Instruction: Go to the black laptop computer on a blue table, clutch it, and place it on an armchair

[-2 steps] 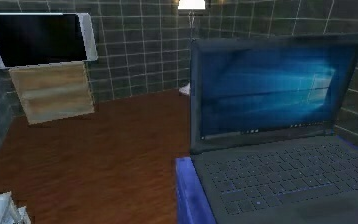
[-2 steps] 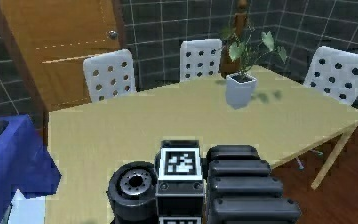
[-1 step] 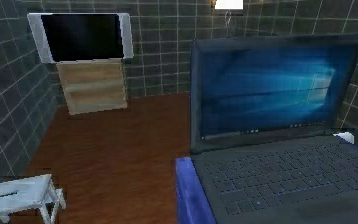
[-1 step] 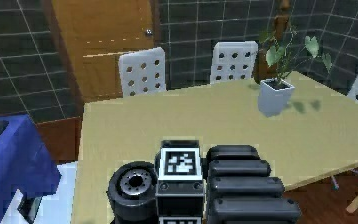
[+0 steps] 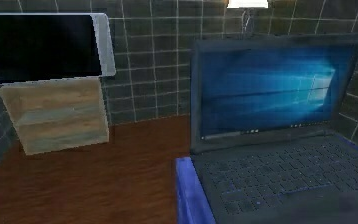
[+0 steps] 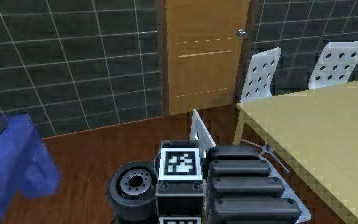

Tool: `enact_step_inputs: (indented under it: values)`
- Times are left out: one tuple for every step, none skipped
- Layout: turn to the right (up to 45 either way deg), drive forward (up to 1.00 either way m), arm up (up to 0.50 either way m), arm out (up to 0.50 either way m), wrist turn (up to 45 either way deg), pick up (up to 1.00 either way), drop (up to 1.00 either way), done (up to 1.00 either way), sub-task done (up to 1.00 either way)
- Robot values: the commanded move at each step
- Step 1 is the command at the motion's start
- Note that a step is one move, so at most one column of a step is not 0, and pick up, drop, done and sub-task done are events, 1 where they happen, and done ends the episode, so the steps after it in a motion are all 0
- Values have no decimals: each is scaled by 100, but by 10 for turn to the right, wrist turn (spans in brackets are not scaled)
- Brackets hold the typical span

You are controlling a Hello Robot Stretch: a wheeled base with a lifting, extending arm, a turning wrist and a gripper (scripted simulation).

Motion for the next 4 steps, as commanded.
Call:
enact_step_inputs:
  values:
    - [-210, 0, 0, 0, 0, 0, 0, 0, 0]
    - [0, 5, 0, 0, 0, 0, 0, 0, 0]
    - [330, 0, 0, 0, 0, 0, 0, 0, 0]
    - [0, 100, 0, 0, 0, 0, 0, 0, 0]
